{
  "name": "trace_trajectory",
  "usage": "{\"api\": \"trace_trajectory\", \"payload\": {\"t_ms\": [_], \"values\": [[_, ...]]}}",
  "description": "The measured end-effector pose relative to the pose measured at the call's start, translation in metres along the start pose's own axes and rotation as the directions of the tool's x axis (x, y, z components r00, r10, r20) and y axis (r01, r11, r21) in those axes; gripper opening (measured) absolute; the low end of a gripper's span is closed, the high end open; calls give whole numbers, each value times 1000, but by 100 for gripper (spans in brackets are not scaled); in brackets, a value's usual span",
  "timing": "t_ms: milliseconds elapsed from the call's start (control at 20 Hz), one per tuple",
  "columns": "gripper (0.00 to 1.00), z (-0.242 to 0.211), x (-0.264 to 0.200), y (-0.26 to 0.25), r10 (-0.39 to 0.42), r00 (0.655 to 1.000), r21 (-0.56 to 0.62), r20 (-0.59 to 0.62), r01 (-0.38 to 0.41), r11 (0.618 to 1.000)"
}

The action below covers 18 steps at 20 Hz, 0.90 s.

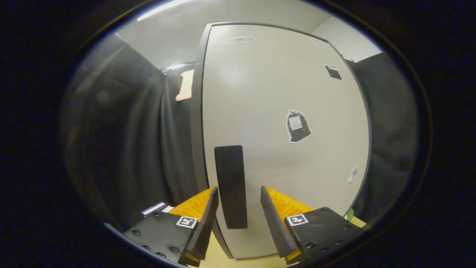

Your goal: Open the shoe cabinet door, grab the shoes and put them into the shoe cabinet, then close the shoe cabinet door.

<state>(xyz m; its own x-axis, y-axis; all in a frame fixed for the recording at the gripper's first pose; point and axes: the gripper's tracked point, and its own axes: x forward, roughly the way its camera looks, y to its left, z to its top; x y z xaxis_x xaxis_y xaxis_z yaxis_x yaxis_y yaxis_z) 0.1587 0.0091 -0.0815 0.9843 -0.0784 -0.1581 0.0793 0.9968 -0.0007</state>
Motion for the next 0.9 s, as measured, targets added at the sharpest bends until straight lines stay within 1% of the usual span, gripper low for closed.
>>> {"api": "trace_trajectory", "payload": {"t_ms": [50, 200, 250, 300, 350, 550, 600, 650, 900], "values": [[72, 1, 0, 2, 7, 1000, 7, 5, -7, 1000], [60, 1, 6, 4, 5, 1000, 0, 9, -5, 1000], [56, -3, 5, 9, 19, 1000, 3, -4, -19, 1000], [52, 5, -1, 8, 15, 1000, -6, 9, -15, 1000], [48, 0, 6, 9, 13, 1000, -12, -1, -13, 1000], [32, 0, 6, 7, 1, 1000, -9, -3, -1, 1000], [28, 5, -1, 7, -5, 1000, -9, -3, 5, 1000], [19, 1, 4, 6, -15, 1000, -15, -1, 15, 1000], [19, 3, -5, 4, -33, 999, -8, 13, 33, 999]]}}
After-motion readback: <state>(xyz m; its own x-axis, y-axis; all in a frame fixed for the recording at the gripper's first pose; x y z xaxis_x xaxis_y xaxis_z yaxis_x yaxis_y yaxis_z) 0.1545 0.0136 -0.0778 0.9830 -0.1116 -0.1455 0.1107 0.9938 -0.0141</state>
